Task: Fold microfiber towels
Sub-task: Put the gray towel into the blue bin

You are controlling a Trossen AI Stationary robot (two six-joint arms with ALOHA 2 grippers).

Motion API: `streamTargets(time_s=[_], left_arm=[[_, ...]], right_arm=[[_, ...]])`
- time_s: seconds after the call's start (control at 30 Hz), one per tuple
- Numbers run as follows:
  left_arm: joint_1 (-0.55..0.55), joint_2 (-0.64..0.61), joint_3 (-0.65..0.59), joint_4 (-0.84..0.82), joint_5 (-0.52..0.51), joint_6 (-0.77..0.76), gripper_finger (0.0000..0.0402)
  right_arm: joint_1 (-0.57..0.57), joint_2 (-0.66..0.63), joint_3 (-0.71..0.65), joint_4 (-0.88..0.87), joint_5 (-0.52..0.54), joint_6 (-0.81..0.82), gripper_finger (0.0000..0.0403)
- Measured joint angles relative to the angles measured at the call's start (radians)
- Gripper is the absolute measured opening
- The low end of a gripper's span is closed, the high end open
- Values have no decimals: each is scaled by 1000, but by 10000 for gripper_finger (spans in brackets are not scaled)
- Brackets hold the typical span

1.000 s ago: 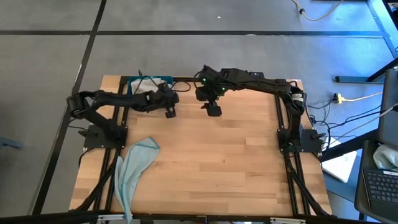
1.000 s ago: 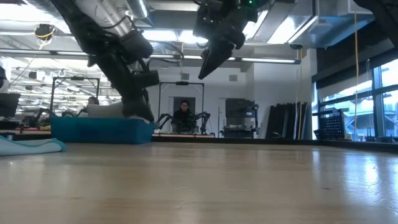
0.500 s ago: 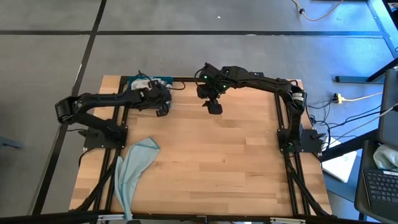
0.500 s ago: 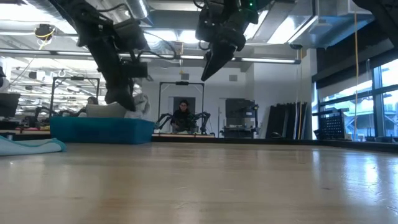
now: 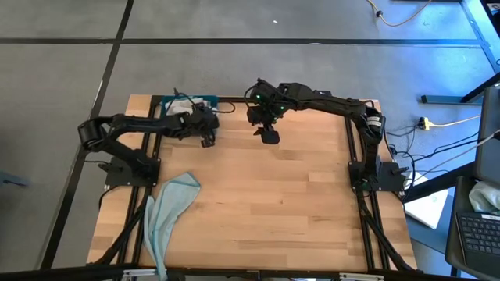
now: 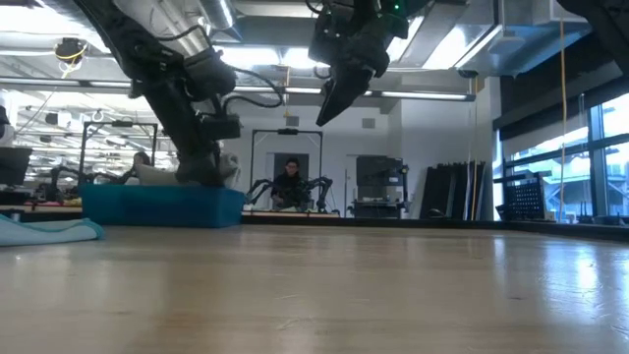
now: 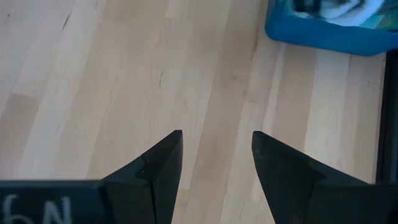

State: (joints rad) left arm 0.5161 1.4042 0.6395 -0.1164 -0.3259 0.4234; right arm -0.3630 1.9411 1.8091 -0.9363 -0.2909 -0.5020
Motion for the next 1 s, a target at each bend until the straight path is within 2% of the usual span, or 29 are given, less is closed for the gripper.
streamTargets(time_s=[0.2, 0.33, 0.47, 0.53, 0.6, 0.7, 0.9, 1.0], left_arm=[[30, 8, 0, -75, -112, 43, 43], [19, -52, -1, -138, -126, 31, 43], [-4, -139, -1, -128, -120, 24, 43], [-7, -162, 0, -122, -79, 10, 43], [2, -159, 0, -125, -28, -11, 43], [10, -125, 0, -137, -23, -20, 43], [8, -152, 0, -253, -205, 33, 43], [27, -202, 0, -214, -273, 56, 43]], right_arm=[[0, 0, 0, -4, -1, 1, 195], [0, 0, 0, -6, -1, 0, 195], [0, 0, 0, -1, -41, -1, 195], [0, 0, 0, 0, -57, -2, 195], [0, 0, 0, 1, -66, -3, 195], [0, 0, 0, 1, -78, -3, 195], [0, 0, 0, -11, -79, -1, 195], [0, 0, 0, 2, -79, -3, 195]])
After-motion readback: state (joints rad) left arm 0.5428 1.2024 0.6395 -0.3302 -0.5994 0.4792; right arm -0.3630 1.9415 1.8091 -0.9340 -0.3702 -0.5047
